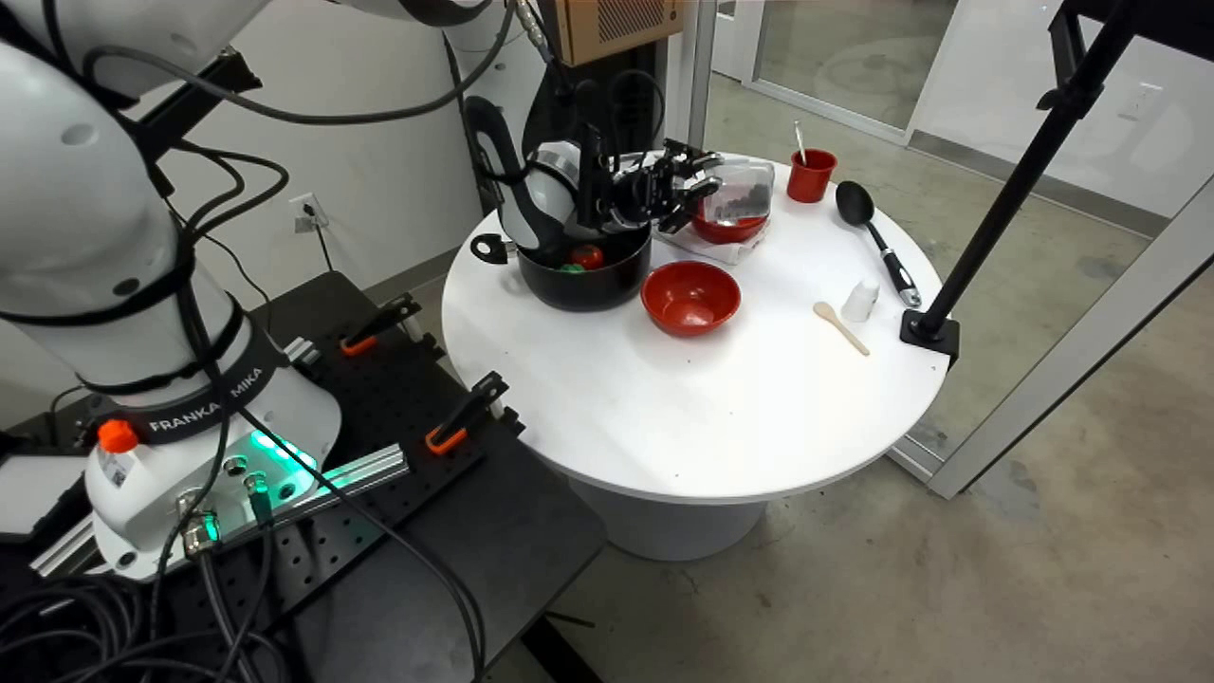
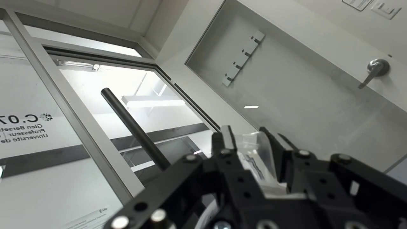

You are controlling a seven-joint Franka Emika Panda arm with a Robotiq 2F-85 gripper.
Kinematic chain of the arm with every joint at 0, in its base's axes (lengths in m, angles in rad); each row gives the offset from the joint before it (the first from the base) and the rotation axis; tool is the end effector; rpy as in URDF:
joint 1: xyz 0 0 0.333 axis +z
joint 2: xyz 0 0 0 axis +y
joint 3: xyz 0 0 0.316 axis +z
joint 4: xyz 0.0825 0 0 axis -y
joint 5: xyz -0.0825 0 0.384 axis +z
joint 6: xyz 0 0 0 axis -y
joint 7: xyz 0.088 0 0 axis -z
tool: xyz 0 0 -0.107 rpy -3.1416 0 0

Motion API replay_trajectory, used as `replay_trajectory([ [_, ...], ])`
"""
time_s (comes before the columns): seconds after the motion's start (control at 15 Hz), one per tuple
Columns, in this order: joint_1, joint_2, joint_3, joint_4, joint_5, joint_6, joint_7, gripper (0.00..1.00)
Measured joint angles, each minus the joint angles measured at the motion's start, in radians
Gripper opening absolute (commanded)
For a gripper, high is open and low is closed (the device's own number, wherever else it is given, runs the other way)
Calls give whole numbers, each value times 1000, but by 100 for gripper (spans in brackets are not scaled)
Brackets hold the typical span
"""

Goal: Pour some of the things in the jug into the bowl

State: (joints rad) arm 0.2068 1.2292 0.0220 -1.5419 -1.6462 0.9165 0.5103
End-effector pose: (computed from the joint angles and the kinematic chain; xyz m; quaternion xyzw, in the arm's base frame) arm 0.5682 -0.0113 0.0297 0.4407 0.1398 -0.2580 0.8483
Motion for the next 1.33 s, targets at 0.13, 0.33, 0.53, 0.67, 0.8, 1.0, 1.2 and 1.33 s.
replay_trajectory([
  [0.13,0,0,0,0,-2,-5,0,7],
  [0.33,0,0,0,0,-7,-17,1,7],
  [0.53,0,0,0,0,-12,-26,1,7],
  [0.67,0,0,0,0,-14,-30,1,7],
  [0.8,0,1,0,0,-15,-33,1,7],
  [1.0,0,1,0,0,-16,-37,1,7],
  [1.2,0,2,0,0,-16,-40,1,7],
  [1.33,0,2,0,0,-16,-42,1,7],
])
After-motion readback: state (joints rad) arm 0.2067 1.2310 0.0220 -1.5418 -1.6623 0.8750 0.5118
